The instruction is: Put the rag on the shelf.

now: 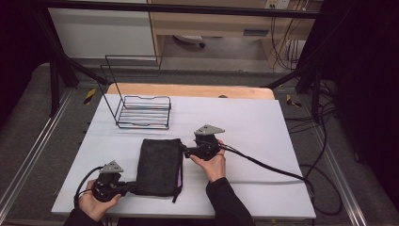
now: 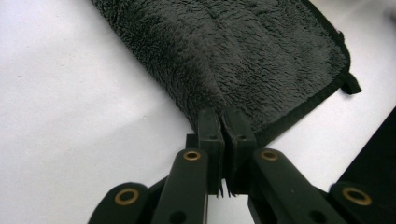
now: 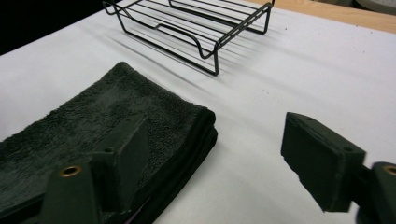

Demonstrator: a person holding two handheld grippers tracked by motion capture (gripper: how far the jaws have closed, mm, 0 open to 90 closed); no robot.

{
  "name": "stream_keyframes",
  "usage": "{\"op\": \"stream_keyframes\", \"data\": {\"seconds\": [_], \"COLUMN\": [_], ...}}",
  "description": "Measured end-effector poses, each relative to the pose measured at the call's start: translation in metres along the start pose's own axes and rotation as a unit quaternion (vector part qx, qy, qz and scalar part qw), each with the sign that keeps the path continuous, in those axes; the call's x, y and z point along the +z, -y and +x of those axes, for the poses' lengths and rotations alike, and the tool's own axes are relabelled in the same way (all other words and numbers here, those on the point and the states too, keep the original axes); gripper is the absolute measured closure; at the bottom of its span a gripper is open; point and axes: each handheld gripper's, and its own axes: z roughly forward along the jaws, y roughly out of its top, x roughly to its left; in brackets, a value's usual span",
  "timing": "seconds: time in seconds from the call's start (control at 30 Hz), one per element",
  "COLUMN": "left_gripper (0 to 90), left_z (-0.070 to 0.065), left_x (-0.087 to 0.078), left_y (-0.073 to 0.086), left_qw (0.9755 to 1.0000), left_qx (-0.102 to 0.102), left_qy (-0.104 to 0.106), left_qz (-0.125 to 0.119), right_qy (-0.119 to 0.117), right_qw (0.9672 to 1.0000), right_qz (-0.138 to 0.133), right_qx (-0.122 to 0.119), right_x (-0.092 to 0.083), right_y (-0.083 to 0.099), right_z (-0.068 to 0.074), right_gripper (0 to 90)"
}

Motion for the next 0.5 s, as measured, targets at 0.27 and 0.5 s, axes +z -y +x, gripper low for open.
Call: {"op": "stream_keyframes", "data": {"seconds": [0.27,0.5], "left_gripper": [55.9,30.8], "left_z": [0.009,0.029], "left_x": [-0.002,-0.007], "left_y": [-0.006,-0.040], "left_qw": [0.9993,0.9961], "left_qx": [0.010,0.023], "left_qy": [-0.024,-0.057], "left_qz": [-0.028,-0.063], "right_qy": [-0.019,-0.026], "right_qw": [0.9998,0.9995], "right_qz": [0.010,0.018], "right_qx": [-0.001,-0.004], "right_x": [-0.006,-0.013], "right_y": [0.003,0.006], "right_z": [-0.002,-0.005], "right_gripper": [11.0,6.8]}}
